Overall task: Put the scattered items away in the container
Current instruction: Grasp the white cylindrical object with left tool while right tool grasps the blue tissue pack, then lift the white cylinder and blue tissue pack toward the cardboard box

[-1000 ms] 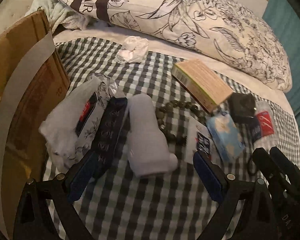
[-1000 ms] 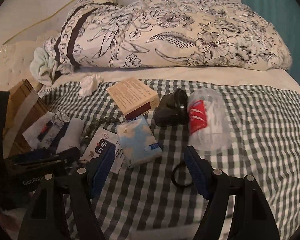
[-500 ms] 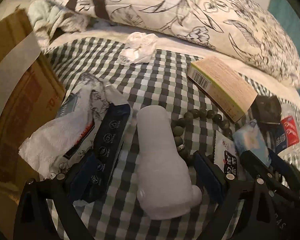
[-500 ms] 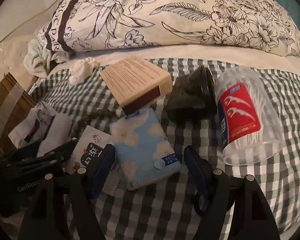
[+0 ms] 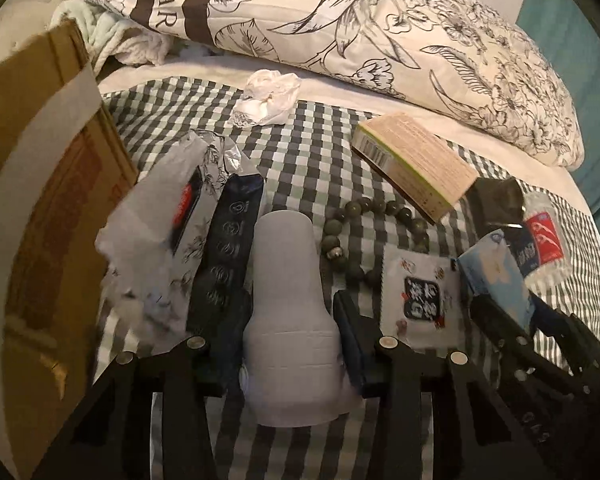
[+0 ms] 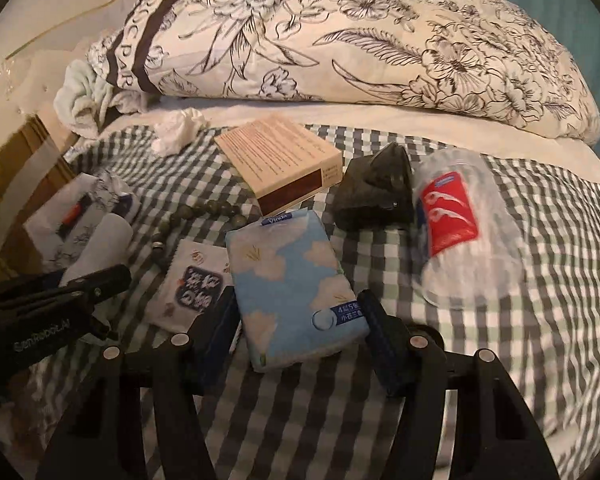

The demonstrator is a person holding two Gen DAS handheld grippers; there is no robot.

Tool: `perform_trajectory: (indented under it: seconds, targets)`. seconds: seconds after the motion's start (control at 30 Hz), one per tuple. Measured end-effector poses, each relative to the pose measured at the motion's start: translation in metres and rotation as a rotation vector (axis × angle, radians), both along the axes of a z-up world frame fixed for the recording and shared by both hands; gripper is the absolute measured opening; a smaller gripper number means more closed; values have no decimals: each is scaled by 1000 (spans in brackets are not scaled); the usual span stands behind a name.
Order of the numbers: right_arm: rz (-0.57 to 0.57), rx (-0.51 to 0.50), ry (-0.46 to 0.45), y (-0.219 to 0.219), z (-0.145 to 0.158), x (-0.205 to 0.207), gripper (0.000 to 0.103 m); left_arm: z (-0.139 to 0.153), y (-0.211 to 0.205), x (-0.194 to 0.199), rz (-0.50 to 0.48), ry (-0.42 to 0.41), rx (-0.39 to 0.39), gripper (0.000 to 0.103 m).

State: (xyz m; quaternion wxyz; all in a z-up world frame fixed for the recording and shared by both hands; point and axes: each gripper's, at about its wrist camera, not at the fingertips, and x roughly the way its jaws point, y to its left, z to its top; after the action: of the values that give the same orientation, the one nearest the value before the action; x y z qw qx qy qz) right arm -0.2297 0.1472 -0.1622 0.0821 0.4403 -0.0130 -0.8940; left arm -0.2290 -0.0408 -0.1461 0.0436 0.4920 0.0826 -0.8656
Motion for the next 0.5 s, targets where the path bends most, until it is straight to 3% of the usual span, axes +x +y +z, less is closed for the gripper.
perform_trajectory:
  seconds: [0.5]
  targets:
    - [-30, -75, 15, 8, 63, 68, 60, 66, 18, 58, -73, 83, -27, 44]
